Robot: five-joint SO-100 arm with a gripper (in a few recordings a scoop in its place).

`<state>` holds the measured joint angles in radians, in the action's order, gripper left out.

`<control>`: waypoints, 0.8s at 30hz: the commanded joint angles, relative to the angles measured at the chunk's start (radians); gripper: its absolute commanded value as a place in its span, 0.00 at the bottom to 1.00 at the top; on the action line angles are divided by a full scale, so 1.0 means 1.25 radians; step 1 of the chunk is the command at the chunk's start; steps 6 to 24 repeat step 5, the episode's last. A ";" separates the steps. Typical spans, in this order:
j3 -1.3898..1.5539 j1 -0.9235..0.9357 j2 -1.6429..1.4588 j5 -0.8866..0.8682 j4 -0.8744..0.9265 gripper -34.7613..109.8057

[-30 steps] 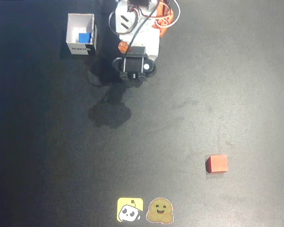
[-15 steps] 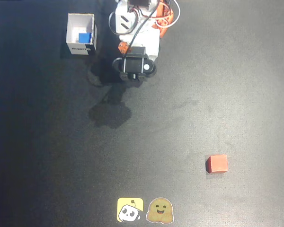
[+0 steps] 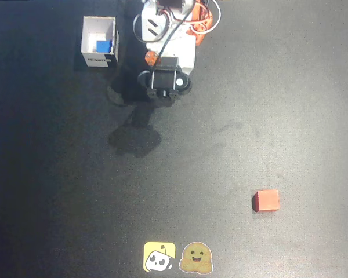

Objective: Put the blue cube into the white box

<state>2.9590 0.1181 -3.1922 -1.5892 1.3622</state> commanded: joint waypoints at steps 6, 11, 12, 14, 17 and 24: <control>-0.004 0.009 -0.002 0.002 -0.011 0.24; -0.004 0.009 -0.002 0.002 -0.011 0.24; -0.004 0.009 -0.002 0.002 -0.011 0.24; -0.004 0.009 -0.002 0.002 -0.011 0.24; -0.004 0.009 -0.002 0.002 -0.011 0.24; -0.004 0.009 -0.002 0.002 -0.011 0.24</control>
